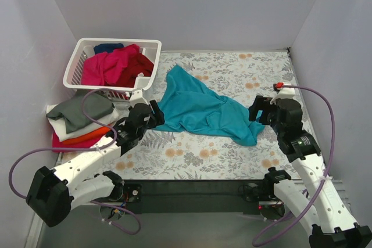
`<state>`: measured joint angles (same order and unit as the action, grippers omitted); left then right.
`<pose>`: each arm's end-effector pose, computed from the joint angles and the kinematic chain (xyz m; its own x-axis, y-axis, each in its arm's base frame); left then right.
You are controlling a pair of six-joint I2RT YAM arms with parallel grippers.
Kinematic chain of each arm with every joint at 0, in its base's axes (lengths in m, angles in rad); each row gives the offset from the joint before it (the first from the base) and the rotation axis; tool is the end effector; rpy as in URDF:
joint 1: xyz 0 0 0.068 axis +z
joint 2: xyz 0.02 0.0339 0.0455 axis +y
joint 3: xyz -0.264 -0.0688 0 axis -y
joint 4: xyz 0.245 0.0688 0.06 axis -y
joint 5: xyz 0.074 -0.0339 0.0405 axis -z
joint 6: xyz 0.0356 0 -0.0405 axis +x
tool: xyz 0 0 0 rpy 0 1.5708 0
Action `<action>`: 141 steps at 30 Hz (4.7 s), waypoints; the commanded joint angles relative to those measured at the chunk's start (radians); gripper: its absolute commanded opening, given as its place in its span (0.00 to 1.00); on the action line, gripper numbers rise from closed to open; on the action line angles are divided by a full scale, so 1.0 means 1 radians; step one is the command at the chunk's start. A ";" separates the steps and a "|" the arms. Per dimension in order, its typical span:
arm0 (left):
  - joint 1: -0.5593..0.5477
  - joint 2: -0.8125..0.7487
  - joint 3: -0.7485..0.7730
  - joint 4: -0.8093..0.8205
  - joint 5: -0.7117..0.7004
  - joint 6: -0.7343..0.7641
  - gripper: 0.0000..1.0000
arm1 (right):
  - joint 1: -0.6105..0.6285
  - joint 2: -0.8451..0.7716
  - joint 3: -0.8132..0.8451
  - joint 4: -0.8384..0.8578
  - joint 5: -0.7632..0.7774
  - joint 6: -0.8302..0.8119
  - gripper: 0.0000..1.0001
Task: Fold and stack the t-shirts
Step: Flatten the tshirt out
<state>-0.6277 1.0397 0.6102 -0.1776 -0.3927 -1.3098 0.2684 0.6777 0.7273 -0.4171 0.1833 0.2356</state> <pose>0.1875 -0.1192 0.2327 -0.3976 -0.8143 -0.4229 -0.3717 0.5643 -0.7372 0.1539 0.0356 0.3119 -0.3594 0.1392 -0.9227 -0.0132 0.9880 0.1542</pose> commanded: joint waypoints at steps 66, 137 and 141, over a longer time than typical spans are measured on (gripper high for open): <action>0.168 0.344 -0.032 0.095 -0.101 -0.132 0.14 | 0.008 0.295 -0.164 0.307 -0.263 -0.025 0.75; 0.197 -0.173 0.299 -0.114 0.198 0.069 0.00 | 0.060 0.171 0.440 0.118 -0.146 -0.214 0.01; 0.195 -0.220 0.440 -0.190 0.283 0.102 0.00 | 0.060 0.117 0.587 0.045 -0.163 -0.234 0.01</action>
<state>-0.4339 0.8608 0.9638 -0.2878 -0.2085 -1.2602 0.3275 0.8379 1.2022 -0.3275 0.0399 0.0364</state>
